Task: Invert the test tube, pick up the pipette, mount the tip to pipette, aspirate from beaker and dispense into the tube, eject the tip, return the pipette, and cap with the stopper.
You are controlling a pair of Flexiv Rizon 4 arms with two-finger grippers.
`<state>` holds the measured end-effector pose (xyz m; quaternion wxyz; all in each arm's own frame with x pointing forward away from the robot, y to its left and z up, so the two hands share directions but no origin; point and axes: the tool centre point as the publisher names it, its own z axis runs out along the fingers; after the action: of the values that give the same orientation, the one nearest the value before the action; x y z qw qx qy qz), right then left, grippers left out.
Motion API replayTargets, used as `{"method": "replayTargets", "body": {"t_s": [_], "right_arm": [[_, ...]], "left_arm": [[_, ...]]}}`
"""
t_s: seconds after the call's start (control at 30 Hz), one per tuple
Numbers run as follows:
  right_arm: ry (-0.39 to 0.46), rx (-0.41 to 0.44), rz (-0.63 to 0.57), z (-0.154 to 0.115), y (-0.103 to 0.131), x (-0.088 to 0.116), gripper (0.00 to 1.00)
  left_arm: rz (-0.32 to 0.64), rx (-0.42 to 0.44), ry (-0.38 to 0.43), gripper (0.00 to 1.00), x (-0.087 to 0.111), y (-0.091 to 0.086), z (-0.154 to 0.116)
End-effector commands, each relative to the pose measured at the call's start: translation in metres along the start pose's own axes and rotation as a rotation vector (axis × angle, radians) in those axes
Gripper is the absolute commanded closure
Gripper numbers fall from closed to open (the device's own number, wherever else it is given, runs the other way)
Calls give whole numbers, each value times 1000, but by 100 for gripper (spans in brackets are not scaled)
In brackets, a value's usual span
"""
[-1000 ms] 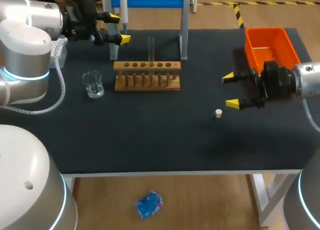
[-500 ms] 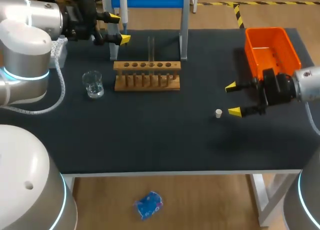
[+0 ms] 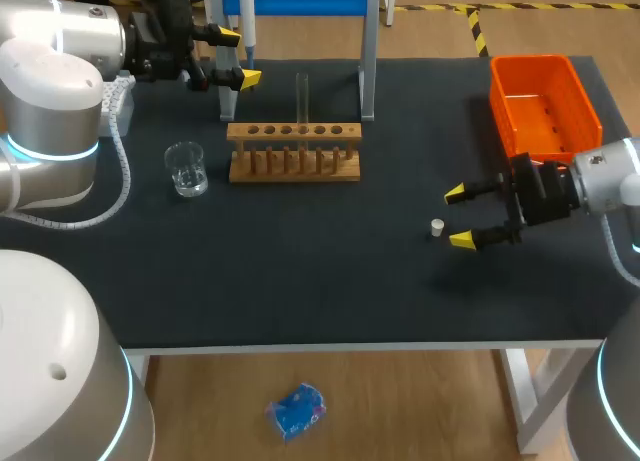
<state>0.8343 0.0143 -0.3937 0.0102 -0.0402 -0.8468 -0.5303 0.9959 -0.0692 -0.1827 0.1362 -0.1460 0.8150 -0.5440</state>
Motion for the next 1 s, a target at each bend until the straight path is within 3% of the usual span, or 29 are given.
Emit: {"method": "replayTargets", "body": {"t_s": [0.03,0.5,0.53,0.57,0.67,0.8,0.87,1.0], "right_arm": [[5,21,14,9,-4,-7,0],[-6,92,45,16,-5,-11,0],[-6,94,45,17,-5,-11,13],[-5,95,46,18,-6,-10,19],[-5,104,54,21,-10,-10,0],[-2,113,61,24,-15,-10,8],[0,115,65,25,-17,-10,6],[2,121,70,26,-21,-11,20]], "left_arm": [[0,0,-2,0,1,0,0],[0,0,-2,0,1,0,0],[0,0,-2,0,1,0,0],[0,0,-2,0,1,0,0],[0,0,-2,0,1,0,0],[0,0,-2,0,1,0,0],[0,0,-2,0,1,0,0],[0,0,-2,0,1,0,0]]}}
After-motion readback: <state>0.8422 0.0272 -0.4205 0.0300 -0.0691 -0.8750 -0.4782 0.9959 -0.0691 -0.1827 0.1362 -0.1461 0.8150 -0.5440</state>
